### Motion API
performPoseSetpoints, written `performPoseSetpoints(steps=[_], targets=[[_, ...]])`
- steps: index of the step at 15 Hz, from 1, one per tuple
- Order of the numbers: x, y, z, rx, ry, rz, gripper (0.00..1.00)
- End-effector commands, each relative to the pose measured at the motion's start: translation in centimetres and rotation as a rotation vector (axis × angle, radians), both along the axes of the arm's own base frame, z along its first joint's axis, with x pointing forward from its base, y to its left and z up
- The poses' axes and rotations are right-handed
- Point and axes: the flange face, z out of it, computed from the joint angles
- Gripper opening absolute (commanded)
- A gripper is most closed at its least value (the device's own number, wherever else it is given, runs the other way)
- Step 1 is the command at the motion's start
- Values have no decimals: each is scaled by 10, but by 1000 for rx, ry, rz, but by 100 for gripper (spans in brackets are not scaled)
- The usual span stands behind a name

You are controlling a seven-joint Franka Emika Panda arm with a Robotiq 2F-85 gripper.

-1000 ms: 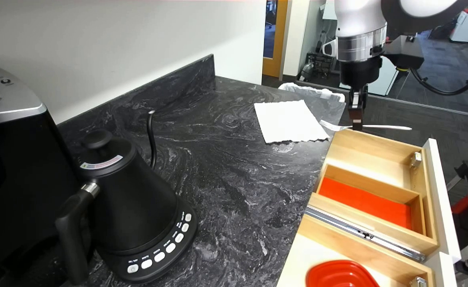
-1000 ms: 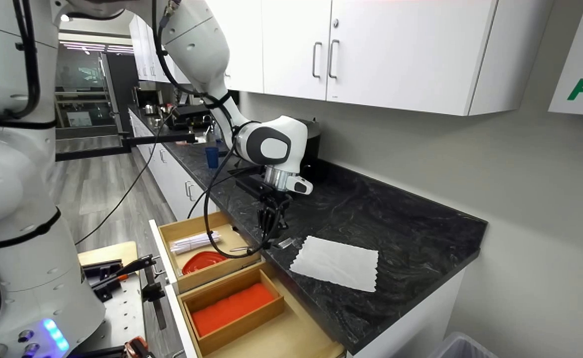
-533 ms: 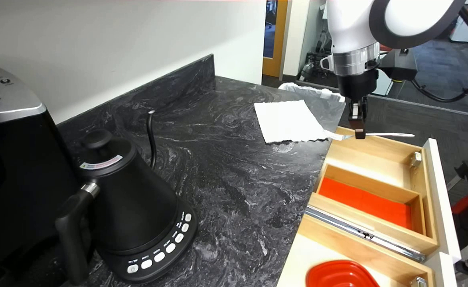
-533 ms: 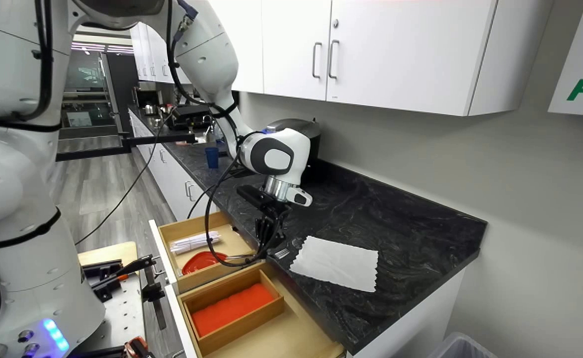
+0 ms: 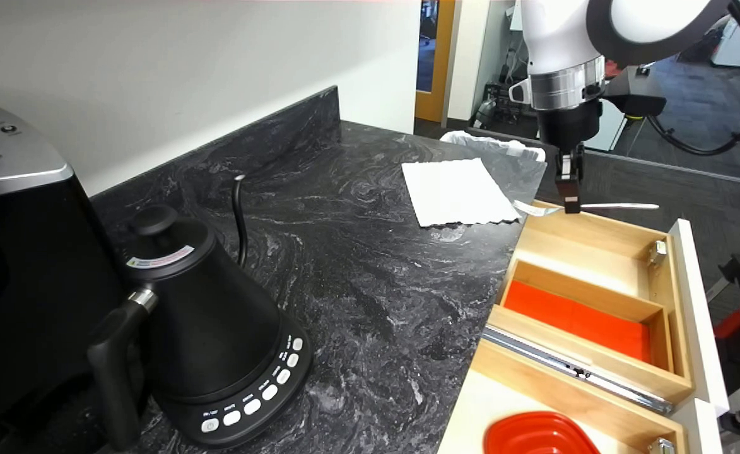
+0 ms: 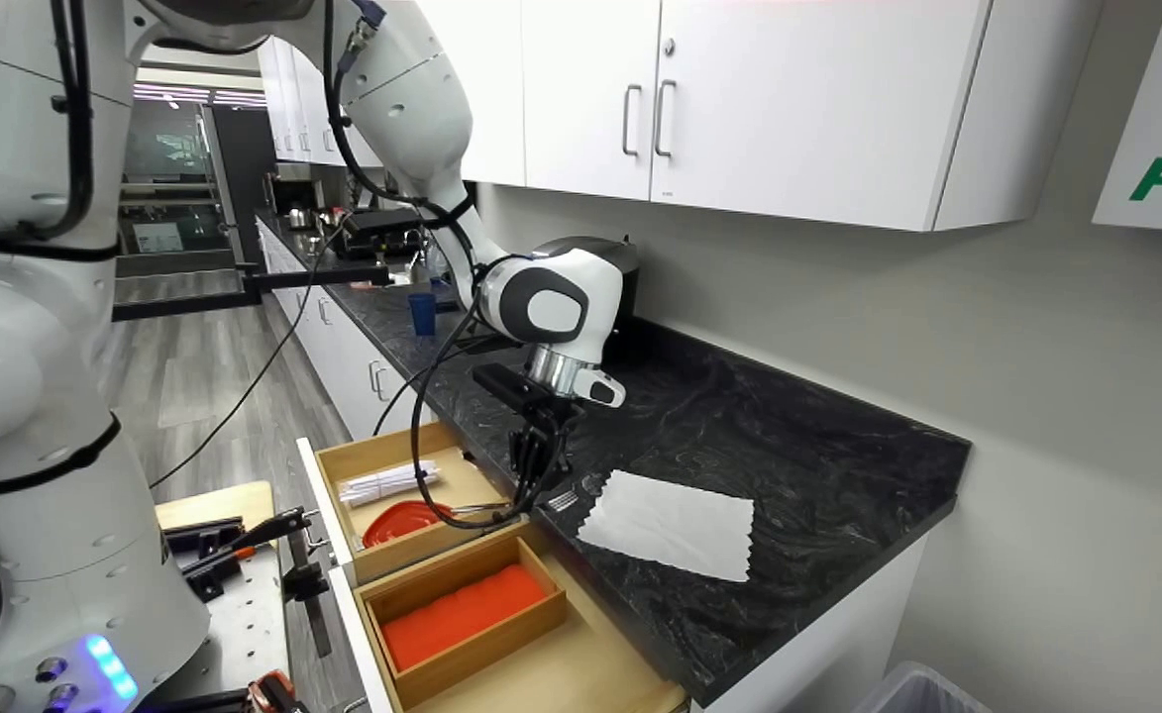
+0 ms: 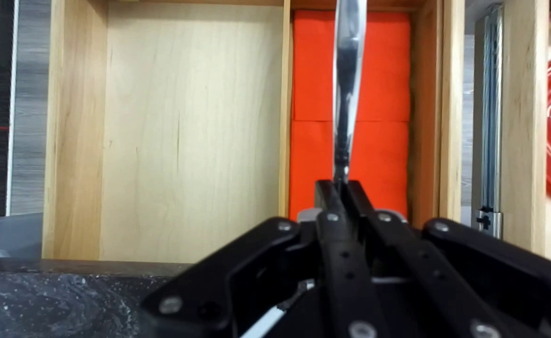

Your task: Remove the fork from the counter and place it in the open drawer on the right

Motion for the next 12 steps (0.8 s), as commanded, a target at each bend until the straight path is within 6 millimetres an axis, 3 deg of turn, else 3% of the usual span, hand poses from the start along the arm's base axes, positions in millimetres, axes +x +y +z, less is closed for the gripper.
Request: performPoseSetpoints(steps=[1, 6, 12], targets=[[-24, -18, 18, 32, -20, 31, 5], [-57, -30, 27, 59, 7, 83, 5], [-91, -26, 32, 63, 61, 126, 5]])
